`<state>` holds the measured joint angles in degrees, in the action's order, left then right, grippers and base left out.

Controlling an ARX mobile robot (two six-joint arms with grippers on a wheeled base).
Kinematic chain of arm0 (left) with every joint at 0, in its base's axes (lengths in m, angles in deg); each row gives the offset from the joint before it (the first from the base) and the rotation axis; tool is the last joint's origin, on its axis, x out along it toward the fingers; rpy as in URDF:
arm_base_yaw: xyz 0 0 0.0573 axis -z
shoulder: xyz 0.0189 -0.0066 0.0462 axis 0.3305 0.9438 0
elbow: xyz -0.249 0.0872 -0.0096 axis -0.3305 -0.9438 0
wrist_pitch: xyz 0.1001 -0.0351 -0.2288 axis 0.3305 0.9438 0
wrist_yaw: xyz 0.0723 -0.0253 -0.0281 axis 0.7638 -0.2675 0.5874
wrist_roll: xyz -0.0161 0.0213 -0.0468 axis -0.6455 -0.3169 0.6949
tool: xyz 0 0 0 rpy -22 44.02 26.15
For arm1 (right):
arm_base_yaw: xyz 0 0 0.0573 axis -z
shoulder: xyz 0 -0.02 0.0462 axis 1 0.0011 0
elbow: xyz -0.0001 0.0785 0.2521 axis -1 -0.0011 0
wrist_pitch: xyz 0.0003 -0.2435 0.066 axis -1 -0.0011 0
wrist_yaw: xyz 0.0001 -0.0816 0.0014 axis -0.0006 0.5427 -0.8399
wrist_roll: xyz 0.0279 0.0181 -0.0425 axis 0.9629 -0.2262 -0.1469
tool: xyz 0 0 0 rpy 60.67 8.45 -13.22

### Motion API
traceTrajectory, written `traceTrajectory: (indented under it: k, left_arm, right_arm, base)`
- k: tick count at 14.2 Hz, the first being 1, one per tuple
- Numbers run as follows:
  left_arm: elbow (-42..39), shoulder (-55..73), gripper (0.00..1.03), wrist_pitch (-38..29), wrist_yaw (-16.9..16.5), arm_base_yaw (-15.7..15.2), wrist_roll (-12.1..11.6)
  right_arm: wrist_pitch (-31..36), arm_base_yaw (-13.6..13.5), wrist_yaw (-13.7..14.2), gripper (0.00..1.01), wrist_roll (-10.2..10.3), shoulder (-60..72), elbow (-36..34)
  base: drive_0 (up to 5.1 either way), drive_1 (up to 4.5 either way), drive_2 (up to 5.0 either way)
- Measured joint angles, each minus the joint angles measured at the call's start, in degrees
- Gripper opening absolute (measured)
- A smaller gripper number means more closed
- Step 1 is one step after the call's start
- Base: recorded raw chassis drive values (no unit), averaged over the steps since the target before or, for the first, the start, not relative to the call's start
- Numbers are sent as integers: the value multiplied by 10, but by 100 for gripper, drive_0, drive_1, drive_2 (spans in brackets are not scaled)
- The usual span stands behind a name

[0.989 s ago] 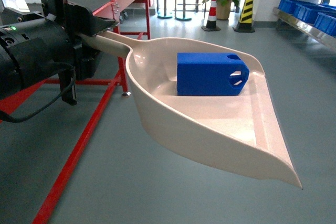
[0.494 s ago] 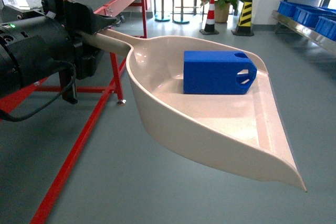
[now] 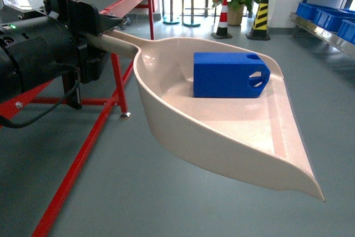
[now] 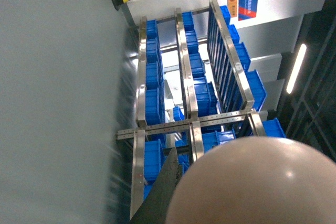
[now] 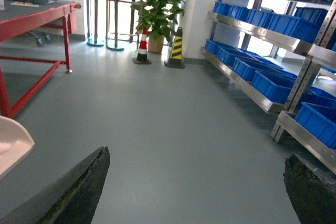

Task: Place part in tray to right shelf

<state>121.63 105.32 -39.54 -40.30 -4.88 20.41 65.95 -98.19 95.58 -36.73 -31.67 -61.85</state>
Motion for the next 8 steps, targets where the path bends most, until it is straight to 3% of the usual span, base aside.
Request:
traceTrajectory:
  k: [8]
  left_arm:
    - [0, 0, 12, 0, 1, 0, 0]
  right_arm:
    - [-1, 0, 0, 98, 0, 0, 0]
  base:
    - [18, 425, -390]
